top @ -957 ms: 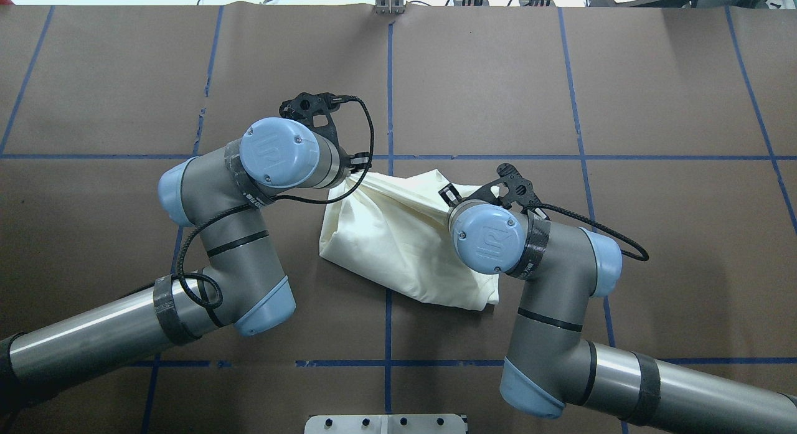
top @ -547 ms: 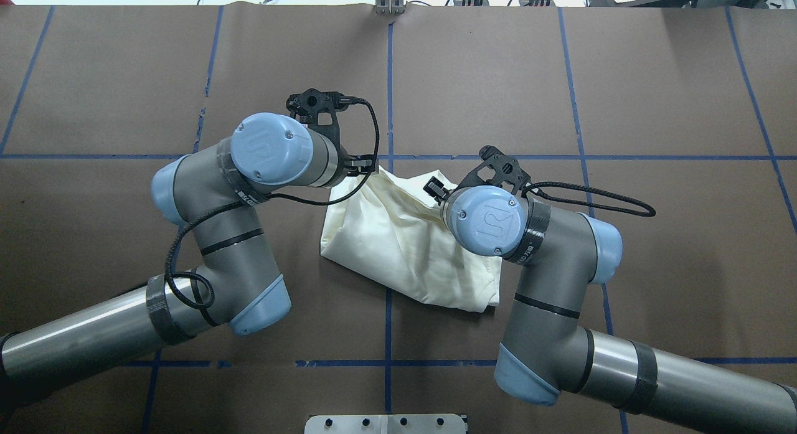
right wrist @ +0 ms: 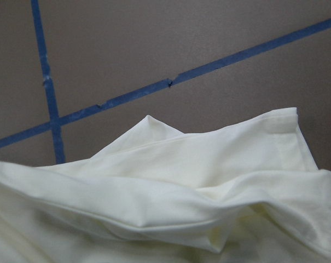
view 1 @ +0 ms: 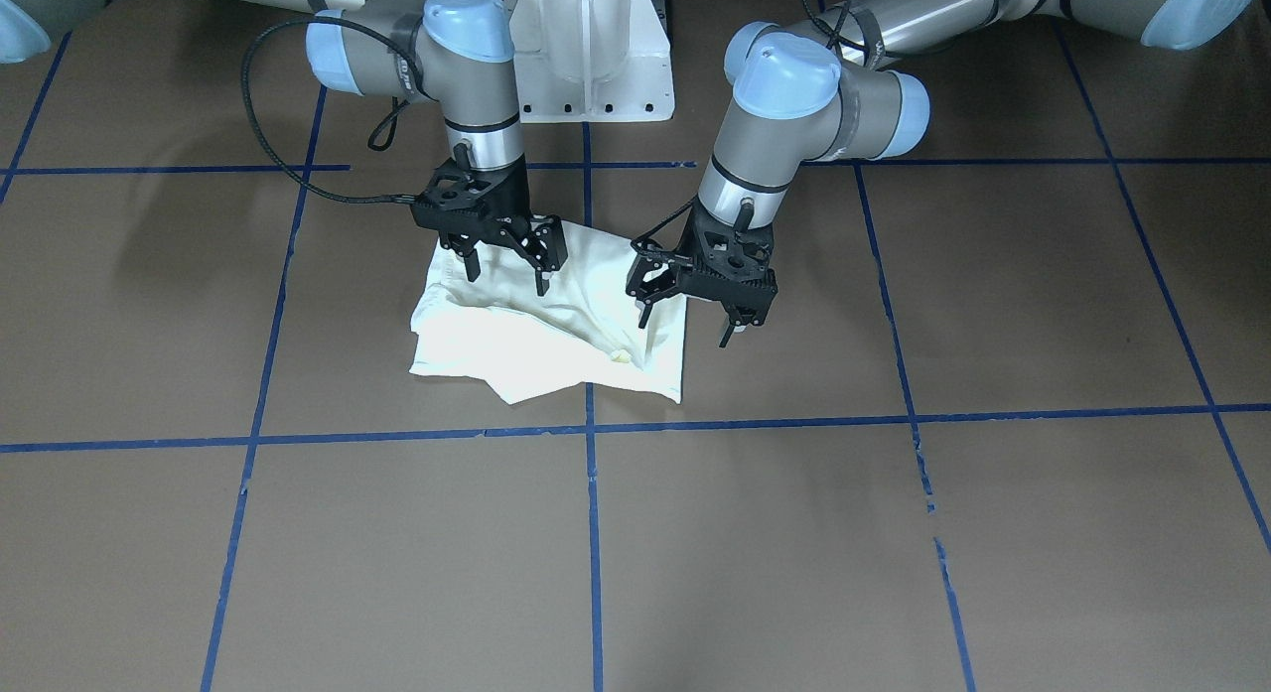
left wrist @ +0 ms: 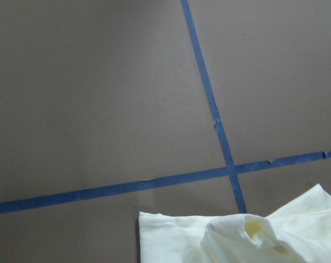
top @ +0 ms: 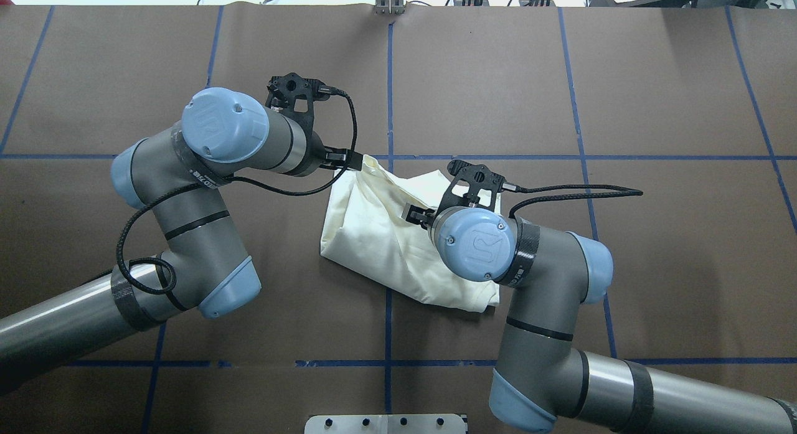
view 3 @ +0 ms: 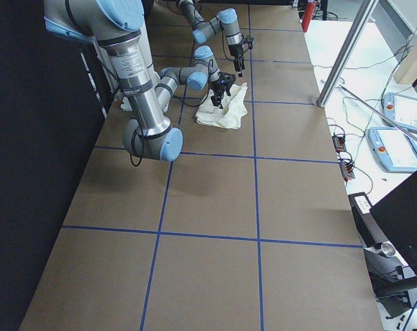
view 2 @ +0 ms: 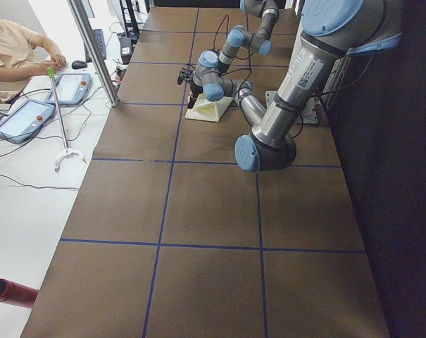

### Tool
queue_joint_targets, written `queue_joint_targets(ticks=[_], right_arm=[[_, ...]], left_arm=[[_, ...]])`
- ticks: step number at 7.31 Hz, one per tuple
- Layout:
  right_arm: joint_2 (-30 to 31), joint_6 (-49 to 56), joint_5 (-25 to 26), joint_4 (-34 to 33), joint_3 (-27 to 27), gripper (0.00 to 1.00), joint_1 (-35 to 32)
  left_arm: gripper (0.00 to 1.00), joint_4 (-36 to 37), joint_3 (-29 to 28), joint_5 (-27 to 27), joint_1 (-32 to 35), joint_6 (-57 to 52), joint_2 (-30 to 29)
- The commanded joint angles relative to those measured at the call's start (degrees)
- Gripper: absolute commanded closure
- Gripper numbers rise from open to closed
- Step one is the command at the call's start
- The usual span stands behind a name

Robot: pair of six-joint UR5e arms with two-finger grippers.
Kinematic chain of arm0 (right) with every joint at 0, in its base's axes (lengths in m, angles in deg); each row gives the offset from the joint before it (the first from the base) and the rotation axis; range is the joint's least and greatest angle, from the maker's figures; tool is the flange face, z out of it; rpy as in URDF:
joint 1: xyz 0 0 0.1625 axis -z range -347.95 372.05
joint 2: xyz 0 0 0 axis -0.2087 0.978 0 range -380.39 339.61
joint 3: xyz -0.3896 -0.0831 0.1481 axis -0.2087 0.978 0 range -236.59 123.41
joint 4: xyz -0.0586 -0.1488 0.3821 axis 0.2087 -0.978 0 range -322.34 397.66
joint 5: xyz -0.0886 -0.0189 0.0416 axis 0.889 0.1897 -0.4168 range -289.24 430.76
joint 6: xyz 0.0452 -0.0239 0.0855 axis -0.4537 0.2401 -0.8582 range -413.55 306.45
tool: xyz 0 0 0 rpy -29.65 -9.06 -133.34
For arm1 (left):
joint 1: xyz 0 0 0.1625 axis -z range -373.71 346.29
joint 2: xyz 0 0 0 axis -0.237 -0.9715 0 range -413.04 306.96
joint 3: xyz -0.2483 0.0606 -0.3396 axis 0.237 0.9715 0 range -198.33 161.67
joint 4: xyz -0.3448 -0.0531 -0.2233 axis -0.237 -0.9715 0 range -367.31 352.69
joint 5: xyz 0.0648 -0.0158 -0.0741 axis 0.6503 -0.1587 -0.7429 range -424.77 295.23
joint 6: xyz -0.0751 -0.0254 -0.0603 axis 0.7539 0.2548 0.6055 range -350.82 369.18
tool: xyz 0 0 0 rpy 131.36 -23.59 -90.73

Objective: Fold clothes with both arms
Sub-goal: 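Lay the folded edge down on the far end and release both grippers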

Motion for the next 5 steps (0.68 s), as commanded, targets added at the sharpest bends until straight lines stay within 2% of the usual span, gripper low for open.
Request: queue_joint_targets(ticks=[1,3,5], right_arm=[[-1.7,5.8,3.2,0.0,5.0,0.0,1.1],[-3.4,8.6,4.3,0.0,8.6,0.0,1.0],[-5.1,11.1,4.2,0.2,12.0,0.0,-4.0]], left_arm=[[0.0,-0.2,0.1,-0.2,0.1,-0.1,0.2],[0.0,-0.2,0.1,-0.2,0.1,0.0,0.2],[0.0,-0.2,0.1,-0.2,0.1,0.0,0.2]])
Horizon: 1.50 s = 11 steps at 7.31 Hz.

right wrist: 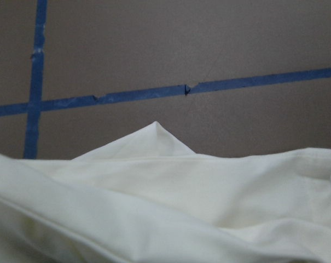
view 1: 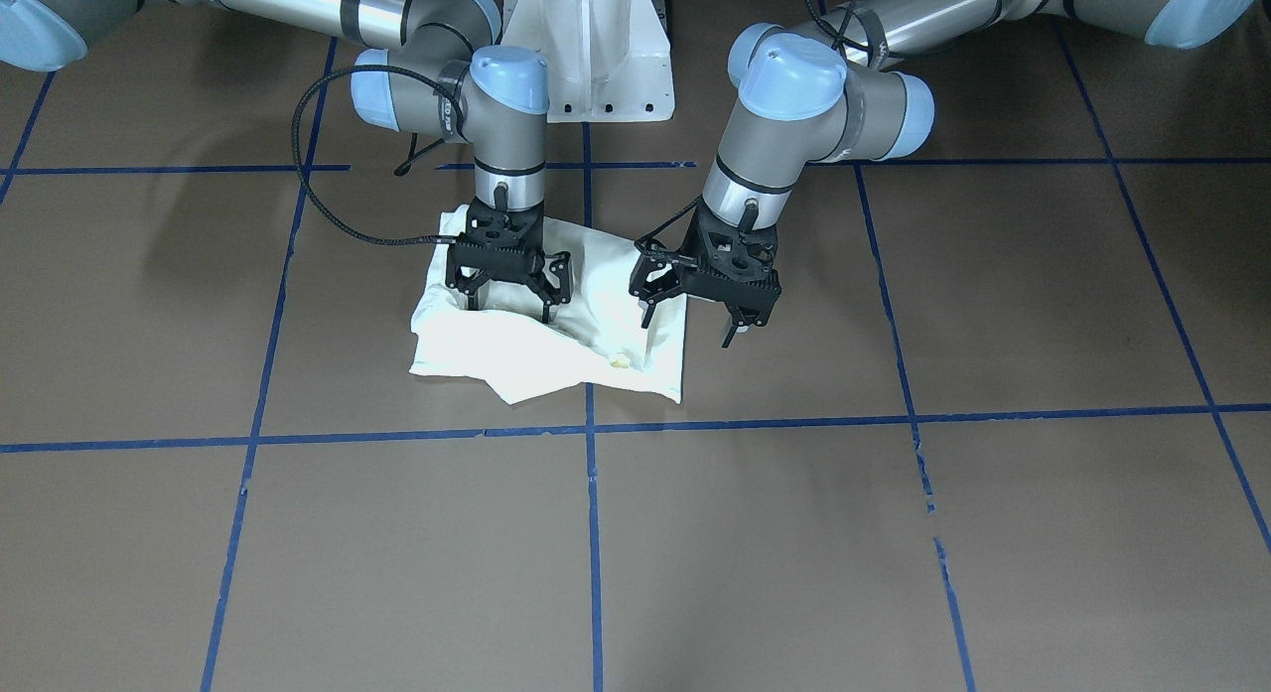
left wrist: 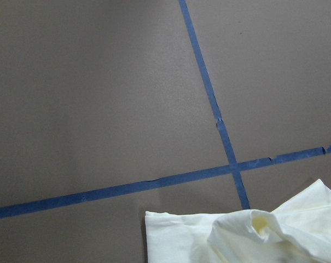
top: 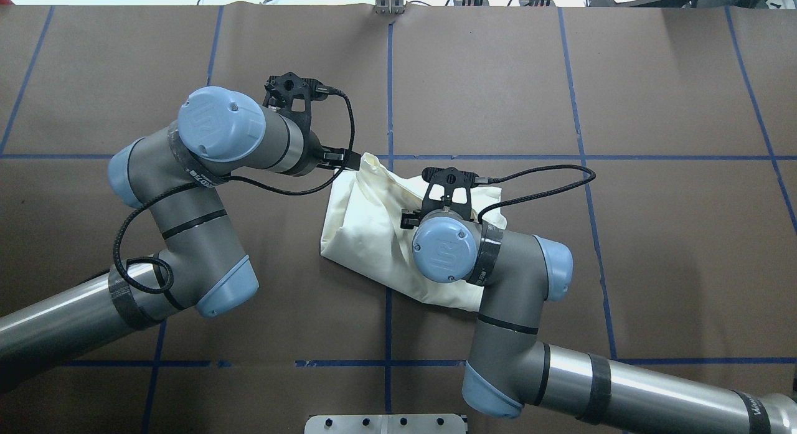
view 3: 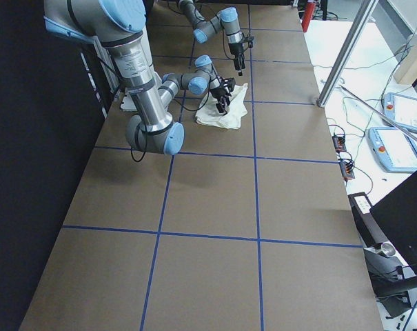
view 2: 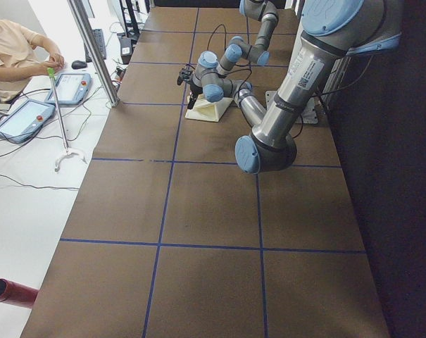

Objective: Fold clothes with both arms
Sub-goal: 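Raise the right gripper away from the shirt while the left gripper moves to its side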

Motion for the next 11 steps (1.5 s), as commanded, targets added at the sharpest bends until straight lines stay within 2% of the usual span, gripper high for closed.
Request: queue_joint_targets(ticks=[1,2,3,4,5,6,7,8,9,10,11], right_arm=[[-1.6,4.1,-0.3,0.4,5.4,0.0,-6.3],[-1.6,5.4,-2.4,0.6,6.9,0.0,-9.4],[-2.1,6.6,-7.0,0.8,6.9,0.0,-12.7],[-2.5,6.7,-15.4,4.3,6.8,0.0,-16.8],[-2.3,8.3,-23.8,8.6,6.8,0.0,-20.2],[-2.2,8.6,-25.9,9.1,6.6,0.0,-21.0],[-2.1,8.9,-26.0,9.2,6.3,0.0,-21.1],[-2.0,8.9,-26.0,9.2,6.2,0.0,-21.1],[-1.9,8.9,-26.0,9.2,6.1,0.0,-21.1],[-1.8,8.9,-26.0,9.2,5.8,0.0,-21.2],[-1.7,9.0,-26.0,9.2,5.6,0.0,-21.2]], left_arm=[[0.0,0.0,0.0,0.0,-0.1,0.0,0.0],[0.0,0.0,0.0,0.0,-0.1,0.1,0.1],[0.0,-0.3,0.1,0.0,-0.1,0.2,0.2],[0.0,-3.2,-0.1,0.0,-0.2,-0.1,0.5],[0.0,-10.4,0.0,-0.1,-0.5,-0.2,3.7],[0.0,-19.6,-0.8,-2.1,-1.0,-2.8,6.3],[0.0,-25.3,-0.8,-3.7,-1.4,-10.2,8.3],[0.0,-27.3,-0.9,-6.1,-1.5,-17.8,8.7],[0.0,-28.5,-0.8,-9.9,-1.5,-30.2,8.7],[0.0,-30.6,-2.5,-12.5,-1.7,-37.1,8.7],[0.0,-36.6,-6.6,-14.1,-1.9,-40.8,8.7]])
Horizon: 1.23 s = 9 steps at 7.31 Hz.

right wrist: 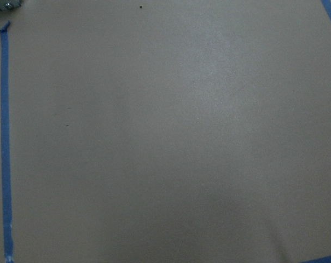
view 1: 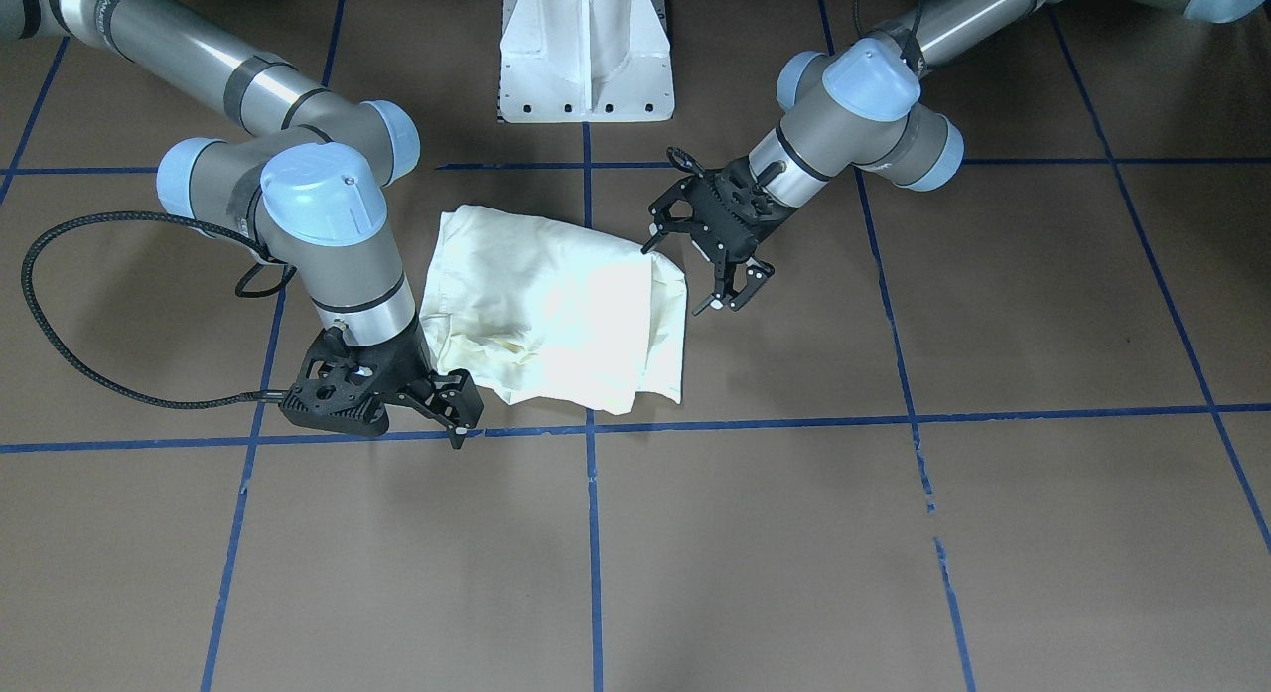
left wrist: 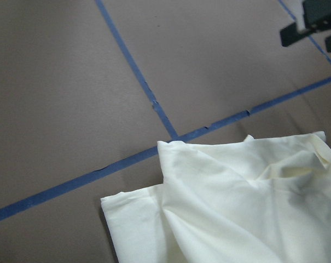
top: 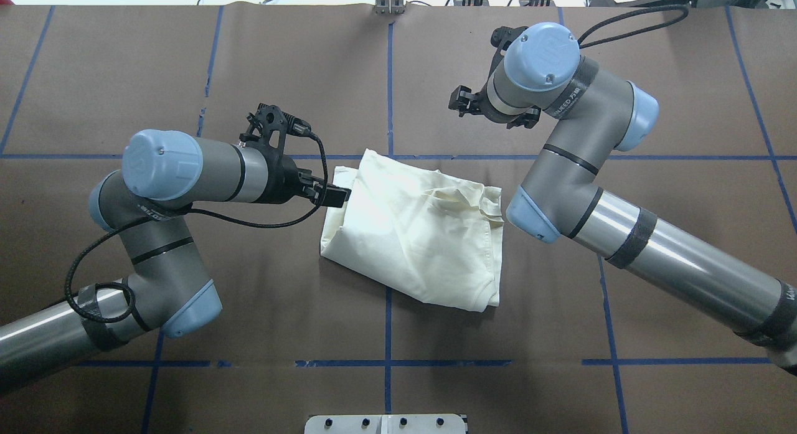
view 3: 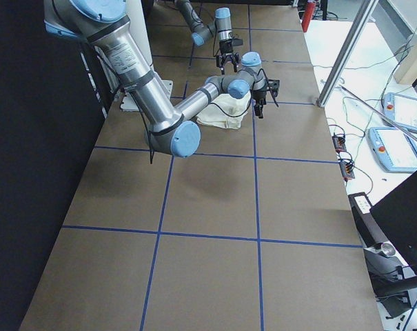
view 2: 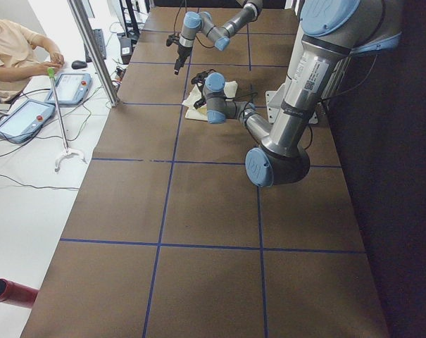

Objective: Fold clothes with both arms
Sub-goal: 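Press and push the folded shirt's side edge with the left gripper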

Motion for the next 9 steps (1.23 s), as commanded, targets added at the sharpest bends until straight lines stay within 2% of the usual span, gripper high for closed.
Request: queue_joint_targets(ticks=[1,2,4,9], right_arm=[[0.2,0.1,0.0,0.0,-0.5,0.0,-0.1],[0.2,0.1,0.0,-0.1,-0.5,0.0,-0.1],[0.2,0.1,0.0,-0.1,-0.5,0.0,-0.2],[1.3,0.0,0.3,0.0,-1.3,0.0,-0.2]], left_arm=[[0.0,-13.2,-8.9,-4.1,-0.4,-8.1,0.1],[0.0,-19.6,-13.2,-6.0,-0.5,-8.2,0.1],[0.0,-24.3,-14.6,-13.0,-0.5,-8.0,0.1],[0.01,-28.5,-14.5,-14.2,-0.6,-7.4,-1.5]])
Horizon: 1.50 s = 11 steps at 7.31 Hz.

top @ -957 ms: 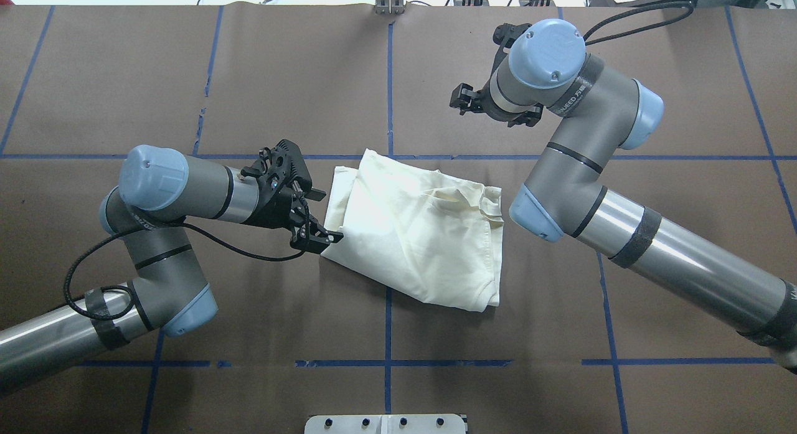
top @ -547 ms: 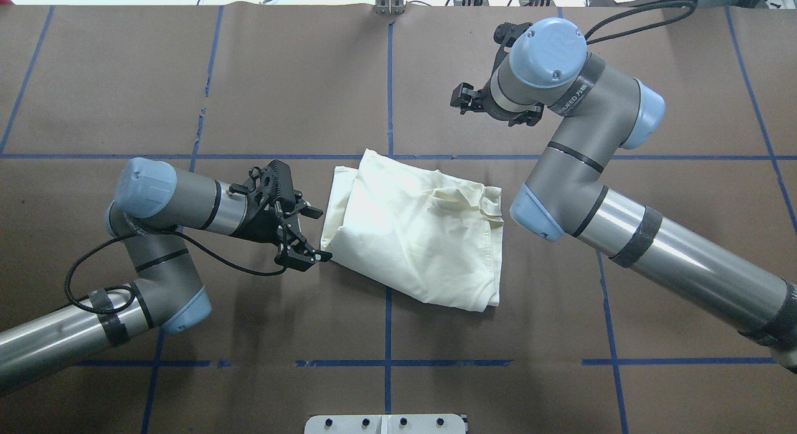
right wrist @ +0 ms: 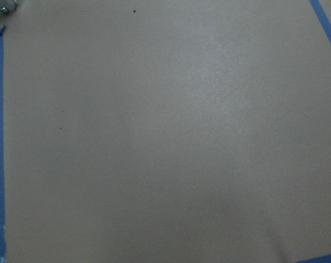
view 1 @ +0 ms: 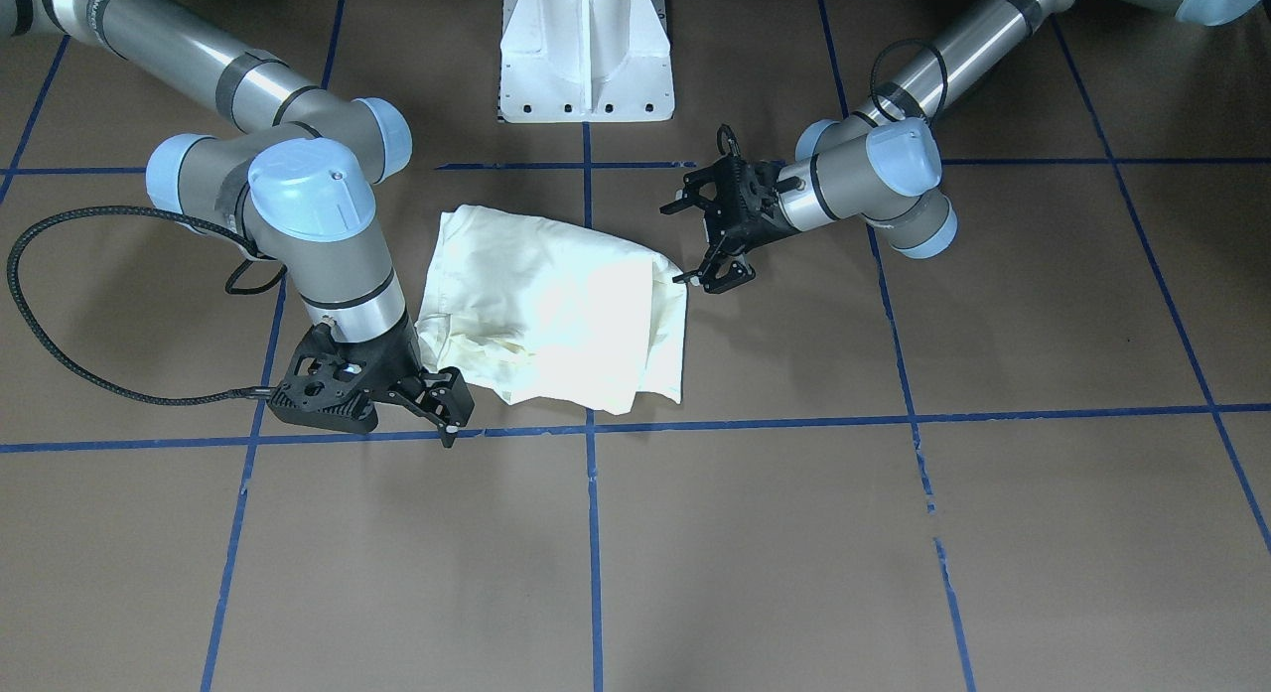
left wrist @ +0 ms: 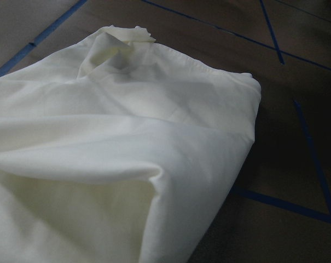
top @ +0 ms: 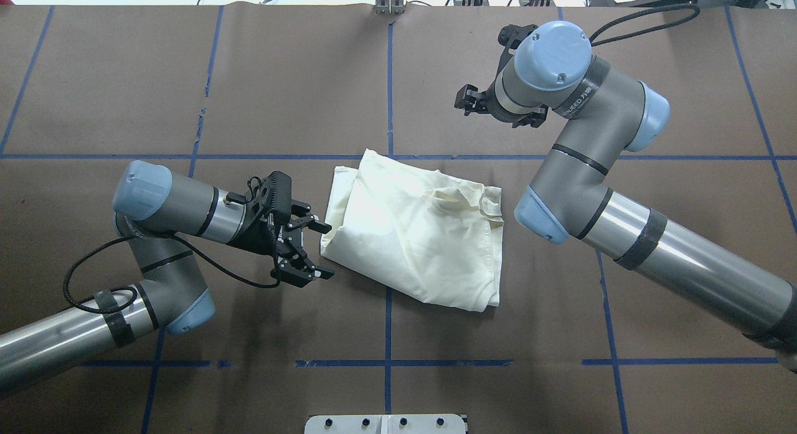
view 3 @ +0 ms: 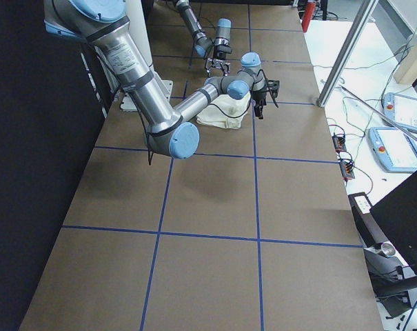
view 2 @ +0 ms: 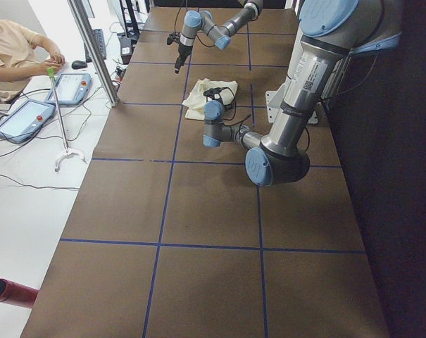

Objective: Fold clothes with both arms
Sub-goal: 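Press and push the folded shirt's side edge with the left gripper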

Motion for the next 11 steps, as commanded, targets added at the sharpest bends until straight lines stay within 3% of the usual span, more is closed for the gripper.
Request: queue_joint_targets(ticks=[1,2,4,7,8,10,11], right_arm=[[0.1,-0.1,0.1,0.0,-0.3,0.0,0.0],[0.1,-0.1,0.1,0.0,-0.3,0.0,0.0],[0.8,-0.1,0.2,0.0,-0.8,0.0,0.0],[1.4,-0.1,0.2,0.0,-1.4,0.0,0.0],[1.5,-0.1,0.1,0.0,-1.4,0.0,0.0],[1.5,-0.1,0.1,0.0,-1.5,0.0,0.0],[1.5,-0.1,0.1,0.1,-1.5,0.0,0.0]], left_arm=[[0.01,-0.7,0.1,0.1,0.3,0.2,-0.7],[0.02,-0.7,0.1,0.4,0.3,0.1,-0.6],[0.25,-0.7,0.0,0.5,0.2,0.1,-0.7],[0.29,-0.9,-0.4,0.5,-0.3,0.0,-0.7],[0.36,-1.2,-0.5,0.6,-0.3,0.0,-0.7],[0.85,-1.3,-0.5,0.8,-0.3,2.3,-0.5],[1.0,-2.5,-0.6,0.9,-0.3,5.3,-0.1]])
